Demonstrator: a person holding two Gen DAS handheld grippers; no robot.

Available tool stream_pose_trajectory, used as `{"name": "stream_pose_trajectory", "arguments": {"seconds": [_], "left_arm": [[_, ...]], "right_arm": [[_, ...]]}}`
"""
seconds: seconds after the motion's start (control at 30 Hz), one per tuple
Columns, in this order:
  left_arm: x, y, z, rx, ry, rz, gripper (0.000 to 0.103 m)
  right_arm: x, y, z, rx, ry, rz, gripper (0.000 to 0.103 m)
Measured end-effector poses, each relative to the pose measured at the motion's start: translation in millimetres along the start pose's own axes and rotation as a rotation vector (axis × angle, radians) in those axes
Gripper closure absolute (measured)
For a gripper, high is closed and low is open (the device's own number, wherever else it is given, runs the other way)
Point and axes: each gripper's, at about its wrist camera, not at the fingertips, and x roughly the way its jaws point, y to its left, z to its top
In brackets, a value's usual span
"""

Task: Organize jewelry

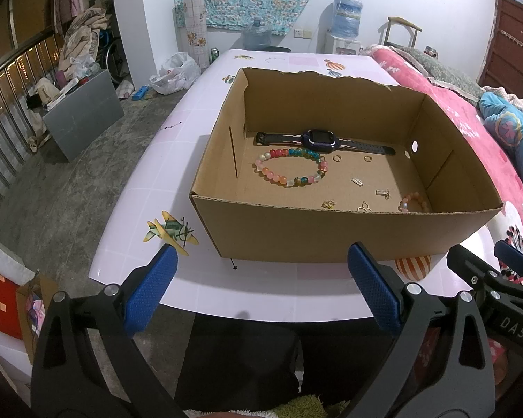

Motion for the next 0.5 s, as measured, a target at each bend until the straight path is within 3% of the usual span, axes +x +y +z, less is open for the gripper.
{"name": "stream_pose_trajectory", "arguments": {"seconds": [0.5], "left_arm": [[0.2, 0.9, 0.2, -0.001, 0.001, 0.000, 0.008]], "right_arm": [[4.3, -1.4, -0.1, 0.000, 0.008, -0.001, 0.007]]}}
